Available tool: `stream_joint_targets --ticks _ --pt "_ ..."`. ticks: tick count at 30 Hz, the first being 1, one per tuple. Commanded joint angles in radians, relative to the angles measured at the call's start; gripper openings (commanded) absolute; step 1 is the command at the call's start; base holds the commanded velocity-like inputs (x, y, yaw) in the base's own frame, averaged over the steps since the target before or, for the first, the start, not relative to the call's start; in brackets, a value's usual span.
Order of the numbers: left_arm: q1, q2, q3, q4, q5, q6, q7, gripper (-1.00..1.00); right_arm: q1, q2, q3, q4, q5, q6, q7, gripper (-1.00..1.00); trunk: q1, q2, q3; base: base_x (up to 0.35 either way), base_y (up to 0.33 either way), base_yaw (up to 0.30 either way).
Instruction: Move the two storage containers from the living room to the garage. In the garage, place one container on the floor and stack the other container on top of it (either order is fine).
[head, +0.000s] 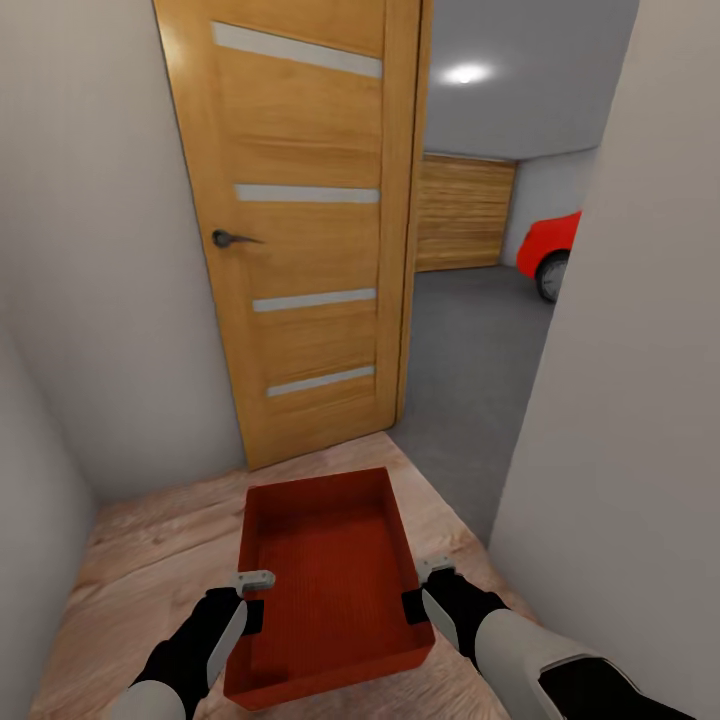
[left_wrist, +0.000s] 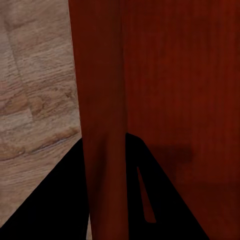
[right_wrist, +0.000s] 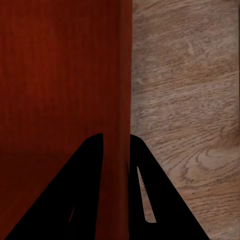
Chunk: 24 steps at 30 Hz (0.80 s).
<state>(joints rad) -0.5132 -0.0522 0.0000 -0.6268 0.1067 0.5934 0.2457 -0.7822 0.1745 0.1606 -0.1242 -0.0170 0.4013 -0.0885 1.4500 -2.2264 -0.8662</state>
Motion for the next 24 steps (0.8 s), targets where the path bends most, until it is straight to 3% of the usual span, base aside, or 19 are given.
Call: stream_joint_targets --ticks 1,16,24 --pt "0.001 0.002 -0.015 0.001 0.057 -0.003 -0.029 -1.0 -0.018 0.0 0.019 -0.003 0.017 0.008 0.0 -1.0 0.0 0.0 -0.001 0.341 0.135 -0.197" --pt "0.001 0.002 -0.015 0.001 0.057 -0.003 -0.029 -1.0 -0.017 0.0 0.019 -0.003 0.017 0.008 0.0 -1.0 0.0 0.0 -0.001 0.341 0.14 -0.256" --pt "0.001 0.002 -0.016 0.001 0.057 -0.003 -0.029 -1.0 -0.017 0.0 0.019 -0.003 0.017 0.008 0.0 -1.0 0.0 0.0 -0.001 0.341 0.141 -0.071"
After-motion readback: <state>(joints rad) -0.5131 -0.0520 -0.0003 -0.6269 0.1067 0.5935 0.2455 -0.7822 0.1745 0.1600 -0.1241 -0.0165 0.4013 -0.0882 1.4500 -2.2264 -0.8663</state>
